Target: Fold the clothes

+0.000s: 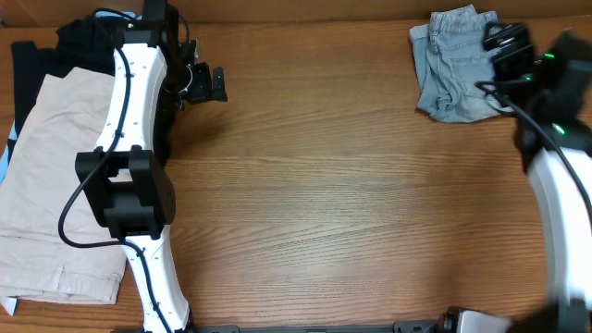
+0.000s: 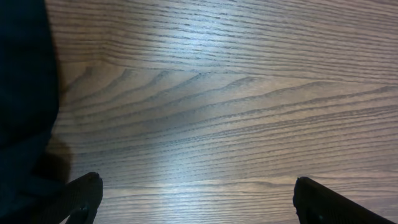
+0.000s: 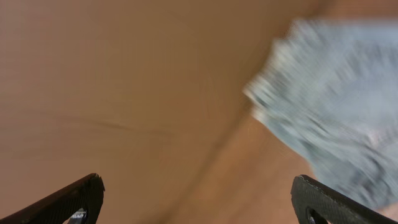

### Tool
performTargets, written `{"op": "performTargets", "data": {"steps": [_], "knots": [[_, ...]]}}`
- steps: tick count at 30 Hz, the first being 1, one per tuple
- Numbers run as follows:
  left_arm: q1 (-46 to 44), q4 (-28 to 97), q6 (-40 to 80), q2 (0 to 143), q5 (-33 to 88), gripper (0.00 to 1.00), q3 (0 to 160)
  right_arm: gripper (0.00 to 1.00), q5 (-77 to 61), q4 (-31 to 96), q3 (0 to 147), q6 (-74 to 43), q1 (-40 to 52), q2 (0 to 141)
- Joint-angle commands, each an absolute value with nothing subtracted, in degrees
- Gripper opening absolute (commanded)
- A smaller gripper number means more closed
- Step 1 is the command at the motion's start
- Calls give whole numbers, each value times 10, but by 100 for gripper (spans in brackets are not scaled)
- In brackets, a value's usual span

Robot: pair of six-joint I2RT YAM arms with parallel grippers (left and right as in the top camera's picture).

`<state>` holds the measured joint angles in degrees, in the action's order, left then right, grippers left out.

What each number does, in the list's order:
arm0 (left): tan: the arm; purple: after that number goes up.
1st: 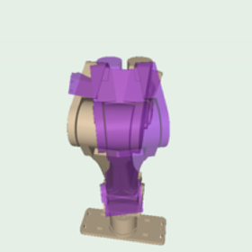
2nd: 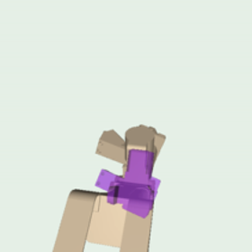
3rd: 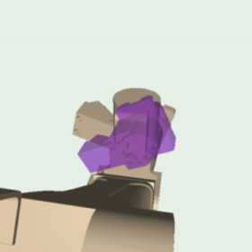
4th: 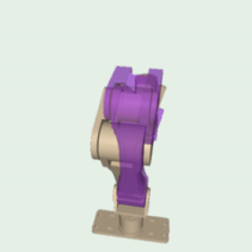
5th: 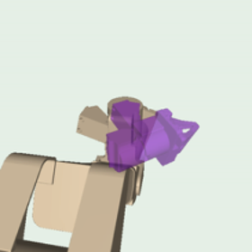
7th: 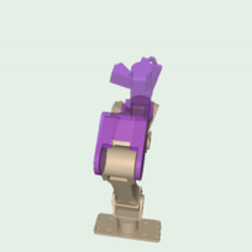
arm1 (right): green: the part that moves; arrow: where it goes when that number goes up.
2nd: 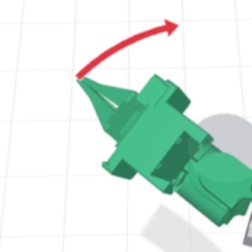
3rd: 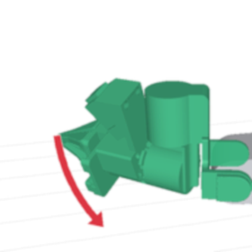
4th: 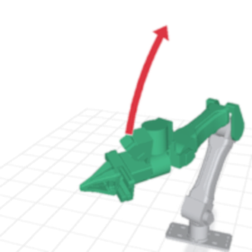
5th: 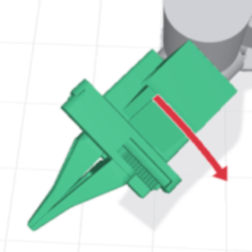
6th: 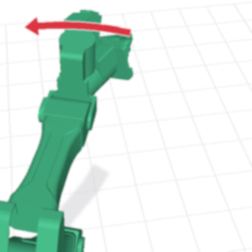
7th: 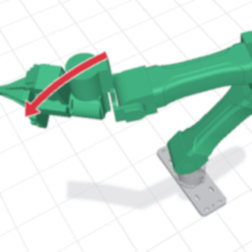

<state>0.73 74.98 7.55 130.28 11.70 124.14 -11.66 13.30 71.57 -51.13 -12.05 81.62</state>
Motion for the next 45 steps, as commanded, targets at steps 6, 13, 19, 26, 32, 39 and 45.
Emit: {"op": "performTargets", "data": {"steps": [6,13,19,26,32,39,45], "knots": [[3,748,77,1300,114,100,1249,100,-58,139,721,-475,-123,554],[3,748,77,1300,114,100,1249,100,-58,139,721,-475,-123,446],[3,748,77,1300,114,100,1249,100,-58,142,721,-475,-123,431],[3,747,77,1300,114,100,1249,100,11,212,719,-477,-122,430],[3,747,77,1300,114,100,1249,100,216,324,719,-466,-58,390],[3,748,77,1300,114,100,1249,100,254,294,669,-248,-23,326],[3,747,77,1300,114,100,1249,100,157,172,547,-170,-23,276]]}}
